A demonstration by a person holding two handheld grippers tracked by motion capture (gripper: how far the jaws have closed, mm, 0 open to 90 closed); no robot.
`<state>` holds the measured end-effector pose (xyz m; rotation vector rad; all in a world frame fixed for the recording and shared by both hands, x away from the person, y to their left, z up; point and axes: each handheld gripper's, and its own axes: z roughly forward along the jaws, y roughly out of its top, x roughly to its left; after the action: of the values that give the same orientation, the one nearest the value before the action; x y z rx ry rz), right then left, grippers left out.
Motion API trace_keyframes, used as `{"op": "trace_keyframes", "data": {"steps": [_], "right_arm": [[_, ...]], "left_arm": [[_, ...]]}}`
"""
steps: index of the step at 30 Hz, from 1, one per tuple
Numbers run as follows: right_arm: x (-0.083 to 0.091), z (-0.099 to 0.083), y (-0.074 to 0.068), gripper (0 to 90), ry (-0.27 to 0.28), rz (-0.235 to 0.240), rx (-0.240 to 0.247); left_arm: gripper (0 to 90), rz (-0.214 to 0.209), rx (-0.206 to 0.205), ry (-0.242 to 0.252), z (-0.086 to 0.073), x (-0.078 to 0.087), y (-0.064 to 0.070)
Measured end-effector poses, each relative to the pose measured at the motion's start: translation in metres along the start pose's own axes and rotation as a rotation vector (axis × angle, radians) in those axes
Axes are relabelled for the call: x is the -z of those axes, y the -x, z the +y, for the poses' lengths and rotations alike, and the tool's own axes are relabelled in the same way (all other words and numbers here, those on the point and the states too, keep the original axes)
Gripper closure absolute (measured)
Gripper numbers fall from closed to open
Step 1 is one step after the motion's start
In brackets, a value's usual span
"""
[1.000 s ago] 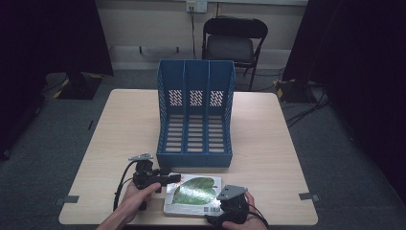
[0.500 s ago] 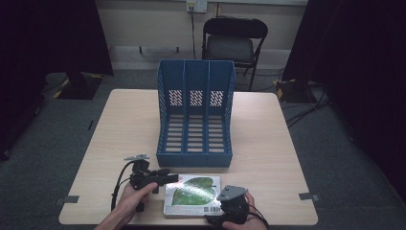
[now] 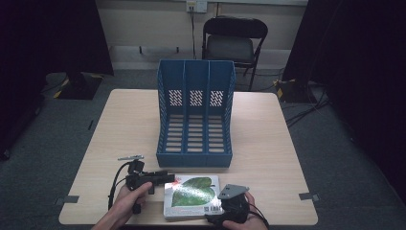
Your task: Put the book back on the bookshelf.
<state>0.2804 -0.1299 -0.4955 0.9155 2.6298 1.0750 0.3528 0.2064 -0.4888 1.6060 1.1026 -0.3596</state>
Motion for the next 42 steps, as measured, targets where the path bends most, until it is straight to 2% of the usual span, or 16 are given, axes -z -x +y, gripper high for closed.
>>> {"op": "trace_keyframes", "data": {"steps": [2,6,13,14,15,16,17,18,22,23,25,28,32,36,39,42], "right_arm": [[-0.001,0.0,-0.003,0.0,-0.009,-0.011,0.019],[-0.001,0.001,-0.002,0.0,-0.005,-0.002,0.007],[-0.001,0.001,-0.004,0.0,-0.013,-0.016,0.016],[-0.002,0.0,-0.004,0.0,-0.014,-0.026,0.039],[-0.002,0.0,-0.006,0.0,-0.02,-0.038,0.055],[-0.003,0.001,-0.007,0.0,-0.02,-0.042,0.064],[-0.003,0.001,-0.007,0.0,-0.02,-0.042,0.064],[-0.003,0.001,-0.005,0.0,-0.02,-0.04,0.051],[-0.002,0.002,-0.003,1.0,-0.015,-0.029,0.028],[-0.001,0.002,-0.003,1.5,-0.019,-0.029,0.026],[-0.001,0.002,-0.003,1.9,-0.02,-0.029,0.023],[0.001,0.002,-0.001,2.3,-0.008,-0.002,-0.011],[0.001,0.002,0.0,3.3,0.003,0.01,-0.013],[0.002,0.002,0.002,3.5,0.007,0.026,-0.034],[0.002,0.002,0.002,3.6,0.009,0.025,-0.033],[0.003,0.002,0.002,4.0,0.007,0.027,-0.035]], "left_arm": [[30.9,-0.012,-0.007,0.009,0.001,0.0,0.001],[30.1,0.001,-0.023,0.008,0.002,-0.001,0.004],[29.4,-0.02,-0.008,0.019,0.004,-0.001,0.004],[31.1,-0.045,0.005,0.026,0.004,0.0,0.004],[32.7,-0.117,0.032,0.049,0.007,0.002,0.004],[34.0,-0.117,0.032,0.049,0.007,0.002,0.004],[34.0,-0.114,0.011,0.046,0.007,0.001,0.006],[33.5,-0.091,-0.015,0.034,0.007,0.001,0.008],[33.9,-0.013,-0.025,-0.015,0.004,-0.001,0.01],[33.6,-0.011,-0.034,-0.017,0.004,-0.001,0.01],[33.1,-0.02,-0.037,-0.01,0.004,0.0,0.012],[33.1,-0.033,-0.035,-0.011,0.003,0.003,0.012],[32.9,-0.042,-0.034,-0.003,0.003,0.003,0.012],[32.9,-0.077,-0.021,0.016,0.004,0.004,0.013],[33.0,-0.067,-0.039,0.007,0.004,0.003,0.014],[33.0,-0.067,-0.037,0.007,0.004,0.003,0.015]]}}
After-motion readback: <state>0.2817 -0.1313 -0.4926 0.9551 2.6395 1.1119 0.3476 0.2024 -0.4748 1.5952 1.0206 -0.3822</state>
